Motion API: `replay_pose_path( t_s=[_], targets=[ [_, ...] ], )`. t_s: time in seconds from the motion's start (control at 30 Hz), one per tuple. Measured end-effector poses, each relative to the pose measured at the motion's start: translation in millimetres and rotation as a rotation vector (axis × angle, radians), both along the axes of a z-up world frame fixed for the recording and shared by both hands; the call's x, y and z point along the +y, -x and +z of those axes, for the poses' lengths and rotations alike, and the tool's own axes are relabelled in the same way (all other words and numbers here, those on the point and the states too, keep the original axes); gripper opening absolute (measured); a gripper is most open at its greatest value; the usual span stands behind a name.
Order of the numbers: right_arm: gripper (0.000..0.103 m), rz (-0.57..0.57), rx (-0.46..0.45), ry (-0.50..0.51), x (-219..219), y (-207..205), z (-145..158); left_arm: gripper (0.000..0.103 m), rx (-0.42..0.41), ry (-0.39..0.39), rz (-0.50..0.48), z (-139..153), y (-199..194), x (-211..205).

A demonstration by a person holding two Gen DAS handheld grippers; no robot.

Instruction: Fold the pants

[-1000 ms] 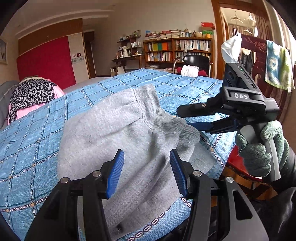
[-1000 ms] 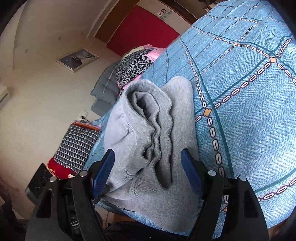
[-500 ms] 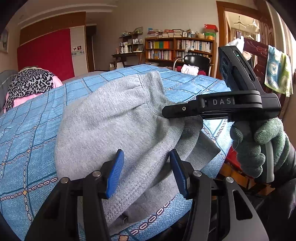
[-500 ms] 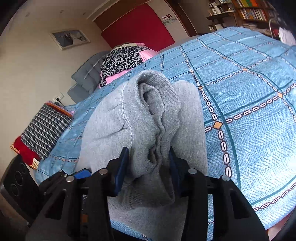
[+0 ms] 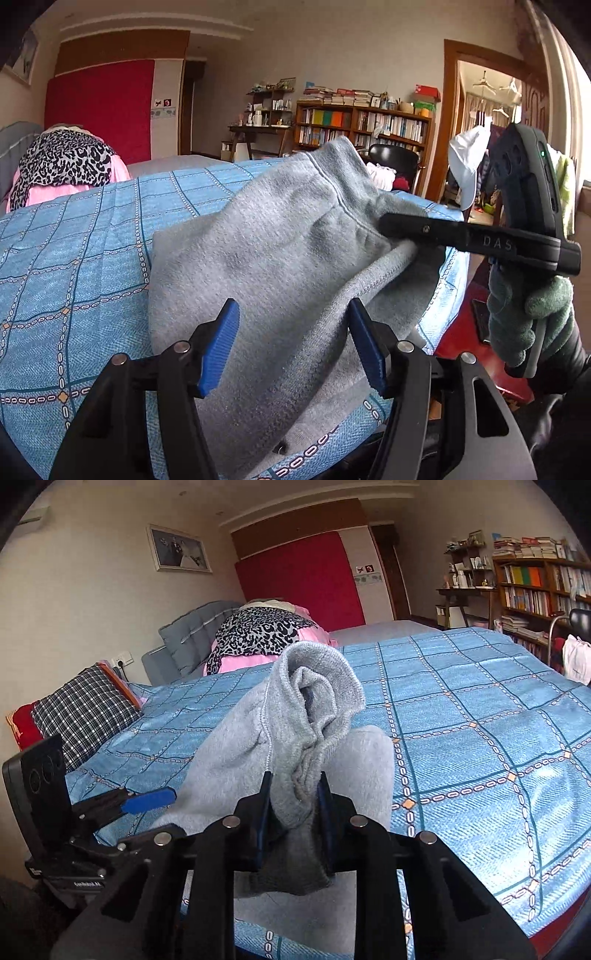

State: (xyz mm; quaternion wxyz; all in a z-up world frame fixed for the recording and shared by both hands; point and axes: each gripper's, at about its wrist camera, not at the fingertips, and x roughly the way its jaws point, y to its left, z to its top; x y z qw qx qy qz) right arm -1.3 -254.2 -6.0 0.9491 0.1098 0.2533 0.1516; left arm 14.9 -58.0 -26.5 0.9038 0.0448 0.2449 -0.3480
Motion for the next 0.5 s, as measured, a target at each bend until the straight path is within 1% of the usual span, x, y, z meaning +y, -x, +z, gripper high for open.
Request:
replay_pose_path(
  t_s=[0.1, 0.23, 0.27, 0.33, 0.43, 0.5],
  targets=[
    [0.022, -0.042, 0.054, -0.013, -13.3, 4.6, -15.3, 0.062, -0.008, -0.004, -0.029, 3.7, 1.3, -7.5],
    [0.023, -0.11, 0.2, -0.069, -35.6, -3.9, -66.5, 0.062, 0.008, -0.016, -0.048, -2.2, -1.3, -17.4],
    [0.024, -0.117, 0.208, -0.09, -40.3, -4.3, -77.5, 0.062, 0.023, -0.021, -0.052, -5.2, -2.9, -19.1],
    [0.024, -0.108, 0.194, -0.13, -45.6, -2.8, -83.3, 0.062, 0.053, -0.035, -0.05, -11.0, -6.8, -21.0],
    [0.025, -0.104, 0.192, -0.126, -46.8, -3.7, -83.9, 0.062, 0.075, -0.049, -0.056, -16.9, -8.3, -25.5],
    [0.031, -0.105, 0.197, -0.127, -49.6, -3.4, -83.8, 0.062, 0.076, -0.068, -0.07, -21.4, -7.0, -32.3]
  ],
)
